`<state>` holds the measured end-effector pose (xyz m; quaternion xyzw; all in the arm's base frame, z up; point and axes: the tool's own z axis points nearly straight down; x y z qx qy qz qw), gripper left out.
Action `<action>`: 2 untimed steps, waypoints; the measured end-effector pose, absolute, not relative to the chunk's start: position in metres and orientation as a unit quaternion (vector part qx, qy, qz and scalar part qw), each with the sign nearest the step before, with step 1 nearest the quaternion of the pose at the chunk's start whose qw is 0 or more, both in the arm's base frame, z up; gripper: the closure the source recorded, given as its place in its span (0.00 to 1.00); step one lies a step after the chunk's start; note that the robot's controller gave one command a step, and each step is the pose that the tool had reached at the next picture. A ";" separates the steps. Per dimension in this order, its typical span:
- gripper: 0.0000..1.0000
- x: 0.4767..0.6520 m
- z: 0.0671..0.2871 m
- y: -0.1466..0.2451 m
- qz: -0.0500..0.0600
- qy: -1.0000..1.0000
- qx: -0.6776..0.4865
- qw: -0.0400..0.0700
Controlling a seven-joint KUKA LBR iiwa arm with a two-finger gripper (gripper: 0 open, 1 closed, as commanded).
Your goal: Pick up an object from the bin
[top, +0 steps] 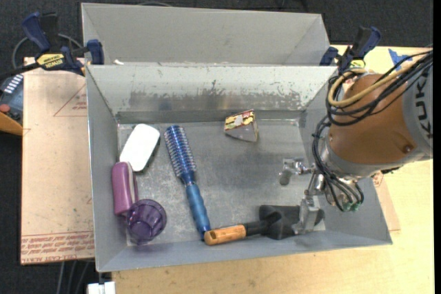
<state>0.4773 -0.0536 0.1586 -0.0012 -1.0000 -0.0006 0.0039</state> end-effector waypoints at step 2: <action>0.00 0.483 0.078 -0.042 -0.001 -1.000 -0.015 -0.003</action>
Offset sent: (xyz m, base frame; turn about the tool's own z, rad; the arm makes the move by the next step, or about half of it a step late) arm 0.0014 0.0121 -0.0853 0.0290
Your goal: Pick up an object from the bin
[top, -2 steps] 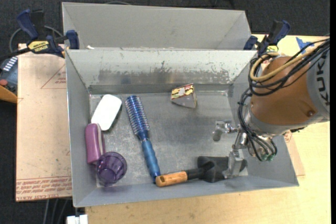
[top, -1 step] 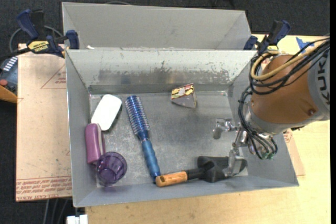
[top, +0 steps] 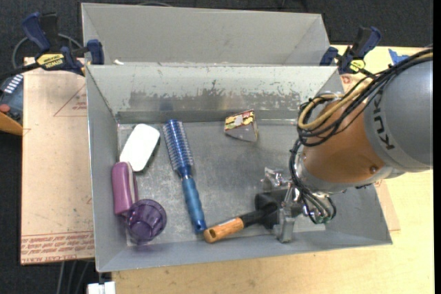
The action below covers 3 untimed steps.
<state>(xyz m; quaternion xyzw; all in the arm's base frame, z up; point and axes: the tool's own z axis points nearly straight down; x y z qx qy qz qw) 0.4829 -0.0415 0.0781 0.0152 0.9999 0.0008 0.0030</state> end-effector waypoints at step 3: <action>1.00 0.503 0.163 -0.008 0.001 0.999 -0.045 0.004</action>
Offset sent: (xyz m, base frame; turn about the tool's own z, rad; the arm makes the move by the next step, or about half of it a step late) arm 0.0000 0.0000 0.0000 0.0000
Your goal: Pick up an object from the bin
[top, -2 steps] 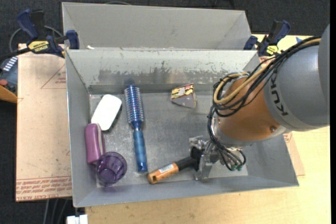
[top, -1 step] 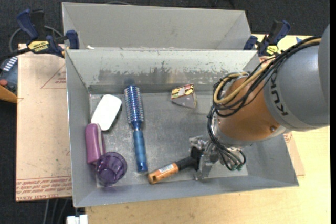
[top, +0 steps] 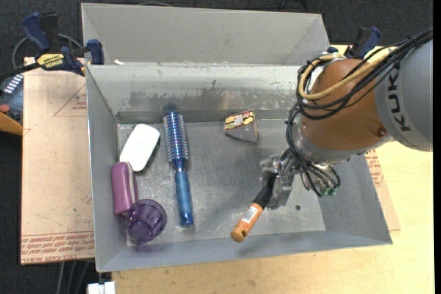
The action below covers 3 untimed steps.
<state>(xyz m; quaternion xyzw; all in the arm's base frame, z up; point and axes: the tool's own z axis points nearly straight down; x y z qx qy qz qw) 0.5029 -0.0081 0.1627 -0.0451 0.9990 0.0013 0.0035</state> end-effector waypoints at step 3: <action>1.00 0.507 0.260 -0.007 0.002 0.999 -0.034 0.007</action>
Offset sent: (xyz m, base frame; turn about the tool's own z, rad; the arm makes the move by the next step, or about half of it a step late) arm -0.0212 -0.0088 0.2021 -0.0032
